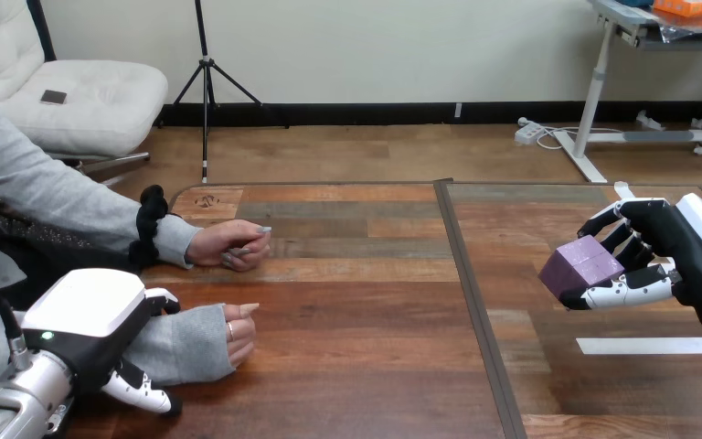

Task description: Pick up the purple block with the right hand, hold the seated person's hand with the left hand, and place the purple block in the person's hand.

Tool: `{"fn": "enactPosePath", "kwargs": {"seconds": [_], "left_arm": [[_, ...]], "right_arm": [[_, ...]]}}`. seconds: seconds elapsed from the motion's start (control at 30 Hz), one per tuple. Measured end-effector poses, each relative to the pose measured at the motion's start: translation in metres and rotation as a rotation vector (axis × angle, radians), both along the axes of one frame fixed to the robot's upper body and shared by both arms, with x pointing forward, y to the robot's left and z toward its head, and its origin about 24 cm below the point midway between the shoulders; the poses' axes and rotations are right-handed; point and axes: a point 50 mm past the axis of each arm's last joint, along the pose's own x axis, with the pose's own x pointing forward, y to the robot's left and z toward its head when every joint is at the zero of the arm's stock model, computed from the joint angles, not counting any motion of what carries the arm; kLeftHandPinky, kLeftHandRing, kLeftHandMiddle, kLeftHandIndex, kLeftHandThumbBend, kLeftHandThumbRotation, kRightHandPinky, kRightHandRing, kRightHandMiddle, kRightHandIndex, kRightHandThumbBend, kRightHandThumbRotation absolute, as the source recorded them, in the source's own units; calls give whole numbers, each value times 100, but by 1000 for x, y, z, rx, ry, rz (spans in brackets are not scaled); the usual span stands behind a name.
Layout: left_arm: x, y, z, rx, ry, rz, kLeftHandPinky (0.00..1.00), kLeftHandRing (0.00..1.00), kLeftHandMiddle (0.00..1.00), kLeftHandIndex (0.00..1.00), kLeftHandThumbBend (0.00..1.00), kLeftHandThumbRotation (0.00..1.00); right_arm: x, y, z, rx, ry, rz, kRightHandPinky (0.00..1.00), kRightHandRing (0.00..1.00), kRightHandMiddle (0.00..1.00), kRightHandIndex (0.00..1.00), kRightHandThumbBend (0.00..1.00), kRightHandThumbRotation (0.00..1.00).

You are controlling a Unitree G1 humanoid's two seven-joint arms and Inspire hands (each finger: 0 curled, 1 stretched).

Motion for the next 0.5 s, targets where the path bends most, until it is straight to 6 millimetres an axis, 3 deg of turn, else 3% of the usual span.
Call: {"fn": "enactPosePath", "kwargs": {"seconds": [0.5], "left_arm": [[6, 0, 2, 41, -17, 40, 71, 75, 76, 76, 100, 24]], "right_arm": [[0, 0, 0, 1, -2, -1, 34, 37, 41, 44, 83, 0]]}}
